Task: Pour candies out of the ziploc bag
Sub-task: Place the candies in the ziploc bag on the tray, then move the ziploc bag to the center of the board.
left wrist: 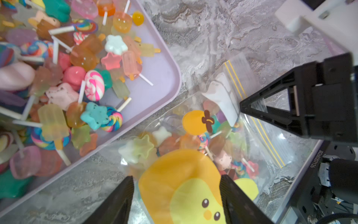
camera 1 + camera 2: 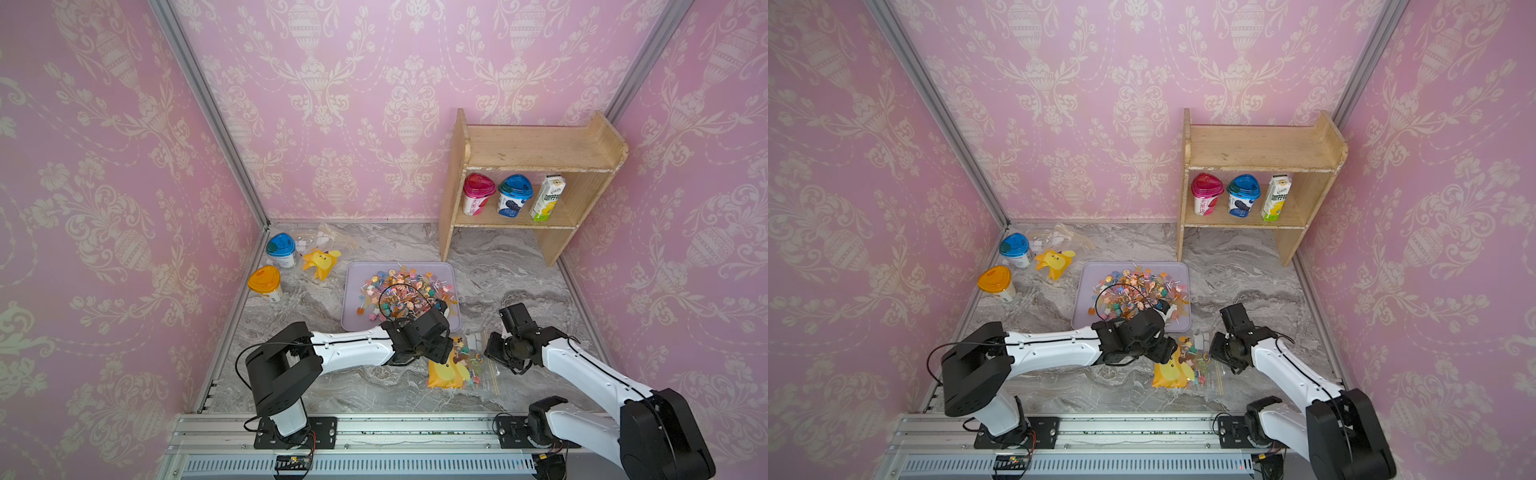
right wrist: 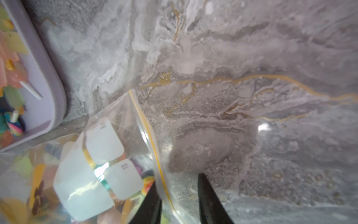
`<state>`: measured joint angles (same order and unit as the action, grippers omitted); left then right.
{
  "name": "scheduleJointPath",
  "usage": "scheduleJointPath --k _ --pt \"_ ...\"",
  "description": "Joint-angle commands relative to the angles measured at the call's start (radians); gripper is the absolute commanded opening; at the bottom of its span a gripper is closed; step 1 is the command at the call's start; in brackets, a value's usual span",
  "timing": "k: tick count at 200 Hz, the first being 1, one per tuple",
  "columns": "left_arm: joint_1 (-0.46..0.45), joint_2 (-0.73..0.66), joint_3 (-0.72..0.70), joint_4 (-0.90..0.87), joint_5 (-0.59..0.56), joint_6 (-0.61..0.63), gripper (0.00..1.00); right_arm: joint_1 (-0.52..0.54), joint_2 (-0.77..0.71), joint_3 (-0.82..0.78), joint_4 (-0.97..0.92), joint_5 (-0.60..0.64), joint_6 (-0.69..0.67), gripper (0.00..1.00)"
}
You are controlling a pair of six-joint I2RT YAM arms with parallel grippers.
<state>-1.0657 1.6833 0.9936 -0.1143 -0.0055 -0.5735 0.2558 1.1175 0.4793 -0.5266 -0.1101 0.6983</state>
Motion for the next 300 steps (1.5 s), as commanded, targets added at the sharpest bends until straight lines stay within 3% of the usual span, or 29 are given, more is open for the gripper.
scheduleJointPath --k 1,31,57,92,133,158,180,197,224,237,256,281,300 --pt "-0.007 0.001 -0.046 -0.039 0.006 -0.056 0.74 0.002 0.009 -0.017 0.015 -0.022 -0.008 0.29" --pt "-0.011 0.014 -0.091 0.018 0.055 -0.101 0.75 0.002 -0.011 -0.029 0.008 -0.028 -0.008 0.2" --pt "-0.01 0.042 -0.097 0.059 0.099 -0.123 0.69 0.003 -0.051 -0.037 -0.01 -0.03 -0.003 0.15" --pt "-0.01 0.077 -0.099 0.115 0.143 -0.153 0.54 0.003 -0.087 -0.041 -0.026 -0.035 0.002 0.1" --pt "-0.01 0.062 -0.127 0.123 0.124 -0.173 0.28 0.006 -0.108 -0.044 -0.027 -0.055 -0.002 0.07" --pt "-0.003 0.014 -0.165 0.115 0.083 -0.177 0.2 0.03 -0.122 -0.035 -0.007 -0.108 -0.002 0.06" --pt "0.005 -0.031 -0.189 0.087 0.048 -0.174 0.13 0.112 -0.133 0.004 -0.016 -0.098 0.01 0.05" --pt "0.012 -0.061 -0.188 0.052 0.044 -0.155 0.17 0.168 -0.121 0.041 -0.033 -0.084 0.012 0.05" --pt "0.012 -0.116 -0.153 -0.015 0.03 -0.105 0.56 0.22 -0.107 0.085 -0.054 -0.081 0.007 0.04" --pt "0.012 -0.154 -0.134 -0.056 -0.002 -0.087 0.65 0.233 -0.111 0.094 -0.06 -0.082 0.01 0.04" --pt "0.012 -0.208 -0.116 -0.082 -0.025 -0.056 0.66 0.247 -0.124 0.102 -0.062 -0.084 0.015 0.04" --pt "0.0 -0.246 -0.109 -0.046 0.007 -0.029 0.54 0.257 -0.135 0.103 -0.047 -0.088 0.04 0.04" --pt "-0.013 -0.237 -0.128 0.055 0.093 -0.021 0.49 0.26 -0.136 0.093 -0.022 -0.085 0.083 0.05"
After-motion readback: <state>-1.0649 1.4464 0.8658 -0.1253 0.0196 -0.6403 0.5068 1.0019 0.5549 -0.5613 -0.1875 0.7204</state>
